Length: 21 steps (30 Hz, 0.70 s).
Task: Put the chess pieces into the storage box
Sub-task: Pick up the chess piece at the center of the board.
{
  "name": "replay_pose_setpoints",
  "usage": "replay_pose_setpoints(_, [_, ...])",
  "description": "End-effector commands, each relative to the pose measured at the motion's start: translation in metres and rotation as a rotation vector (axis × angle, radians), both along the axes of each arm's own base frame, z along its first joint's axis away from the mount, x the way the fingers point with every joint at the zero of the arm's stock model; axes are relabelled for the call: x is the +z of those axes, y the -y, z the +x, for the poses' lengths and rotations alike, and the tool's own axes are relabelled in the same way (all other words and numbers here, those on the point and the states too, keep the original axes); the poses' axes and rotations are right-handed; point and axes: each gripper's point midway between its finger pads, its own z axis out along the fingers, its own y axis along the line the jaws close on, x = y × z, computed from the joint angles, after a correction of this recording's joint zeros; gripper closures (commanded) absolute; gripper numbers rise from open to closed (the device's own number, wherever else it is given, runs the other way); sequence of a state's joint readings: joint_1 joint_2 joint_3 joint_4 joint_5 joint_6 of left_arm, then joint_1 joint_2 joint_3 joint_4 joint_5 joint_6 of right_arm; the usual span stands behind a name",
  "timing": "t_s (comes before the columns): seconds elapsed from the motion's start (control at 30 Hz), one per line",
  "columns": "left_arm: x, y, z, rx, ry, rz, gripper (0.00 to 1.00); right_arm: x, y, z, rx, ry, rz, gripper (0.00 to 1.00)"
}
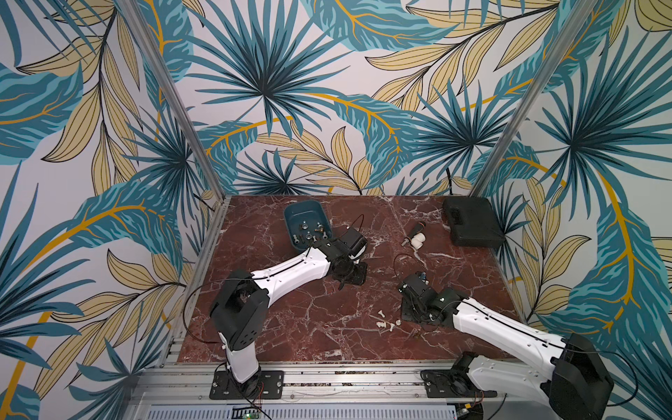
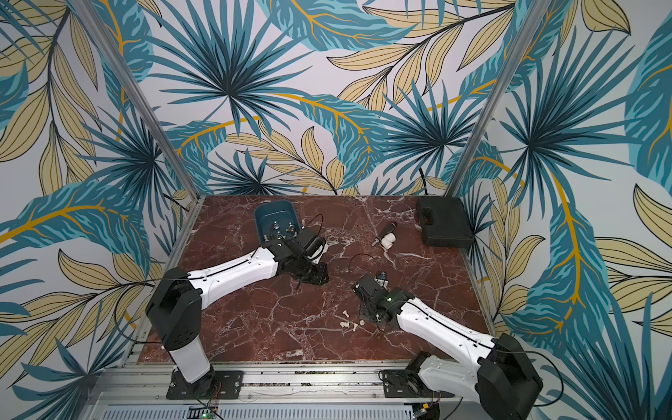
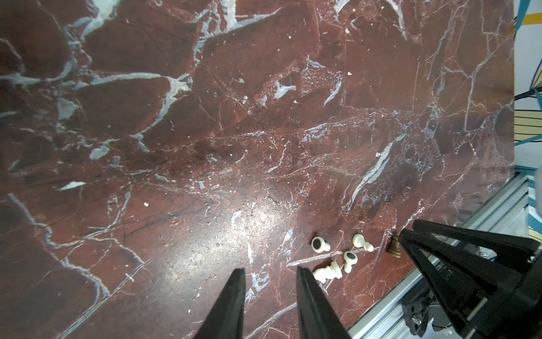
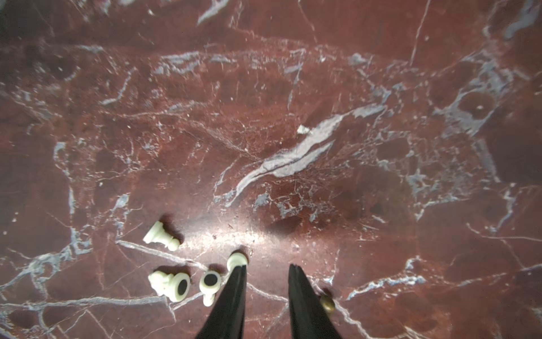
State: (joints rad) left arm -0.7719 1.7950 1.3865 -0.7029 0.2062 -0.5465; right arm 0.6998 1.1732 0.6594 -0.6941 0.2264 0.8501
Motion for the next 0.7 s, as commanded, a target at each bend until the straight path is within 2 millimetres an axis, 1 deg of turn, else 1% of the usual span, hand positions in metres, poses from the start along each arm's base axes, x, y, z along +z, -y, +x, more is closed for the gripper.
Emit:
replay_pose_setpoints(0.0, [0.007,-0.002,0.001,-0.012,0.018,0.028,0.66,-0.009,-0.015,0.003,-0.003,-0.014,0.045,0.71])
replay_pose_setpoints(0.13, [0.01,-0.017,0.004,0.012,0.054,0.091,0.66,-0.017,-0.027,0.0,0.015,-0.037,0.069,0.71])
replay_pose_setpoints(0.27, [0.018,-0.029,0.01,0.034,0.101,0.13,0.66,-0.021,-0.028,-0.005,0.021,-0.051,0.059,0.7])
replay_pose_setpoints(0.57, [0.028,-0.041,0.021,0.071,0.134,0.125,0.66,-0.035,-0.026,-0.013,0.017,-0.09,0.044,0.71])
replay_pose_setpoints(0.67, [0.028,-0.044,0.022,0.078,0.133,0.128,0.66,-0.037,-0.027,-0.014,0.018,-0.093,0.051,0.74])
